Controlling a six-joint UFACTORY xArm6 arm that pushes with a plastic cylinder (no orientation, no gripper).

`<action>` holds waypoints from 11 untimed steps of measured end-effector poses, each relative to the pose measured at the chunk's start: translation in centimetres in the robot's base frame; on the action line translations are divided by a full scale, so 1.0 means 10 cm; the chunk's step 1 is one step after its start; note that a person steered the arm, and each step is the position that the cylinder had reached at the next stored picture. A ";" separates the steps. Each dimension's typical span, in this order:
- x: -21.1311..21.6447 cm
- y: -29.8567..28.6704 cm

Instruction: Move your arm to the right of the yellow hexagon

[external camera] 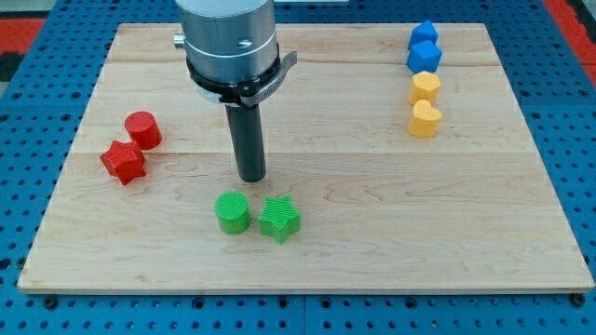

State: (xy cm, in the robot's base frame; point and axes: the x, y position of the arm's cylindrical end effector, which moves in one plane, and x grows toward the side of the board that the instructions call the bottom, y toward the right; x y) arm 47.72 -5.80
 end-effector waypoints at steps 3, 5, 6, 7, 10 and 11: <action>0.00 0.05; 0.14 1.36; 0.24 2.22; 0.24 2.99; -0.93 3.31; -1.33 3.23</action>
